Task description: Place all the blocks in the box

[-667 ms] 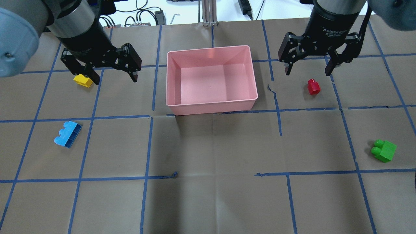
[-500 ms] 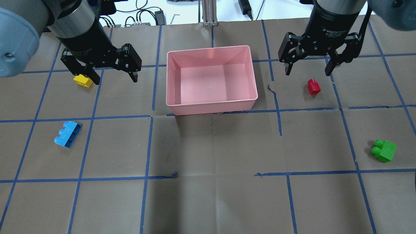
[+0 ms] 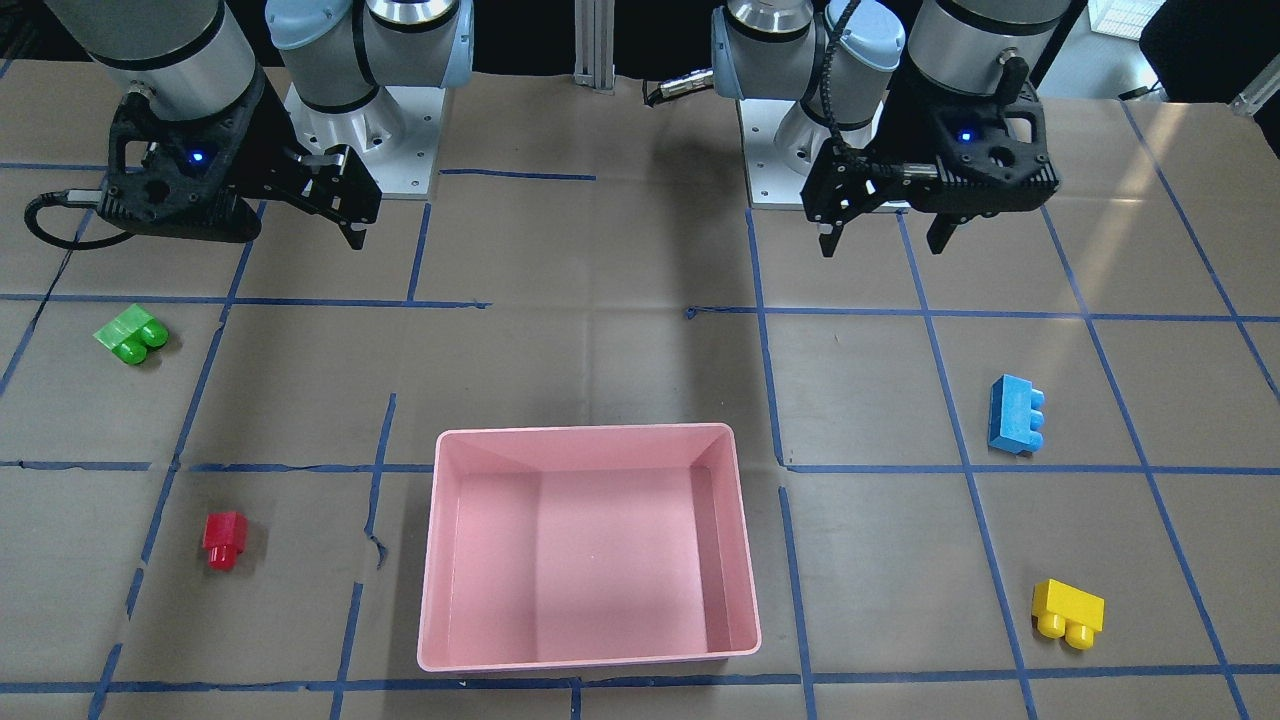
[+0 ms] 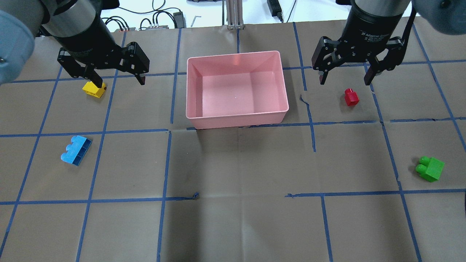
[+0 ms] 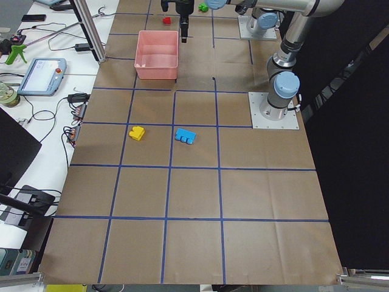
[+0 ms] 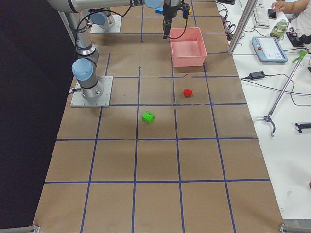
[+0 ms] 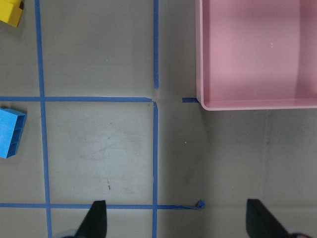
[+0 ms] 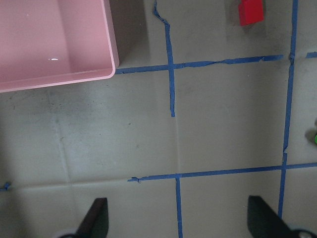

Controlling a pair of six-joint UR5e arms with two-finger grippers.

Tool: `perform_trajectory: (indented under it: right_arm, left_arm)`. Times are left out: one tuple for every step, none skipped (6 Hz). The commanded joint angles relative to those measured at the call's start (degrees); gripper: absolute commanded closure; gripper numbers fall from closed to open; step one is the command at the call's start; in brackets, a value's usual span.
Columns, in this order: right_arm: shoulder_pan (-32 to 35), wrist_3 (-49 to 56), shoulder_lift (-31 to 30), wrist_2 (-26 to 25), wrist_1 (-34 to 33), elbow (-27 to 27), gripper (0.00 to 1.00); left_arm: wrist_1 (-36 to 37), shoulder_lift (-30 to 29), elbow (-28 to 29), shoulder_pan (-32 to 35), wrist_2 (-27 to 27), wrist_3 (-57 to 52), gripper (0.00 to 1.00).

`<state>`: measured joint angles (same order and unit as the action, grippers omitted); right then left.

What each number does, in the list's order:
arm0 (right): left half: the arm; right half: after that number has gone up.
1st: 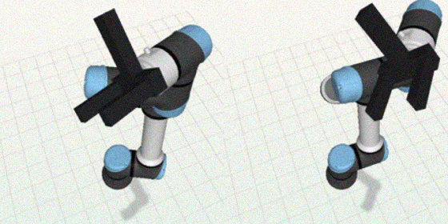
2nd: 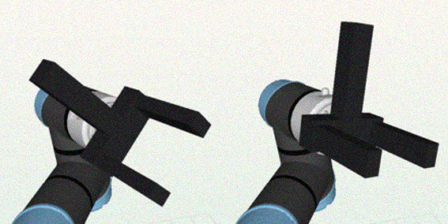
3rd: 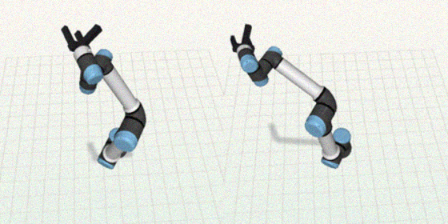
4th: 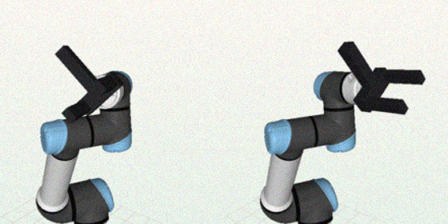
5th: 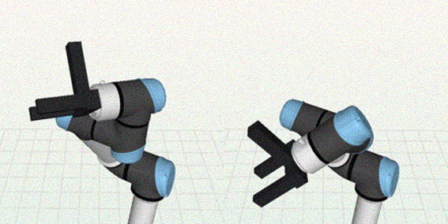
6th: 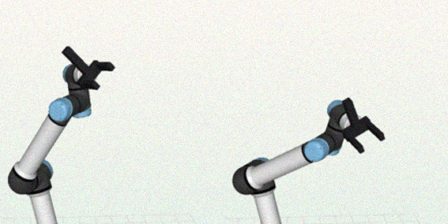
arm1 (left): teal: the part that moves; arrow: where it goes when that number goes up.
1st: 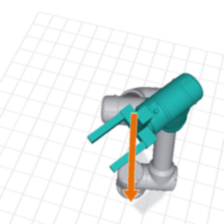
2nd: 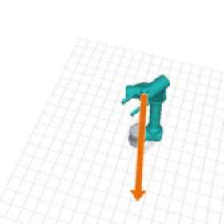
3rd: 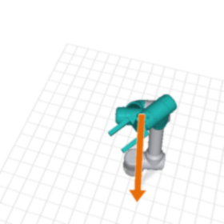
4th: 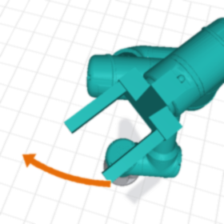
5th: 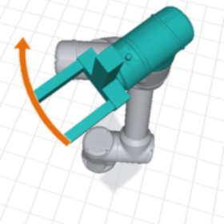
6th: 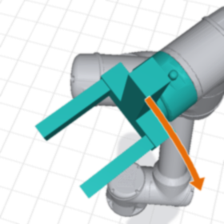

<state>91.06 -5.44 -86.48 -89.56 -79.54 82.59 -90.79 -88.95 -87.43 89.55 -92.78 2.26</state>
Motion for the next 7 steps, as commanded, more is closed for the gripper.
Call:
perform_trajectory:
  right_arm:
    - [0.0, 0.1, 0.0, 0.0, 0.0, 0.0, 0.0]
    - [-0.1, 0.0, 0.0, 0.0, -0.1, 0.1, 0.0]
    - [-0.1, 0.0, 0.0, 0.0, -0.1, 0.1, 0.0]
    - [-0.1, -0.4, 0.0, 0.1, -0.2, 0.1, 0.0]
    - [-0.5, -0.3, 0.3, 0.1, -0.4, 0.1, 0.0]
    - [-1.0, 0.0, 0.6, 0.0, -0.5, -0.1, 0.0]
    - [-2.4, 3.6, 0.9, -0.6, -3.1, -0.1, 0.0]
  left_arm:
    - [-0.3, 1.1, -1.6, -6.3, -2.9, -4.1, 0.01]
    - [-0.8, 1.0, -2.4, -12.8, -2.8, -6.6, 0.01]
    - [-2.3, 0.4, -4.0, -20.0, -2.5, -10.2, 0.01]
    - [-1.3, -1.1, -5.6, -24.6, -2.1, -16.5, 0.01]
    - [2.8, -4.0, -6.3, -26.1, -1.9, -24.3, 0.01]
    - [7.8, -7.5, -7.8, -26.4, -2.8, -34.9, 0.01]
    - [13.7, -9.2, -11.3, -29.8, -2.1, -39.9, 0.01]
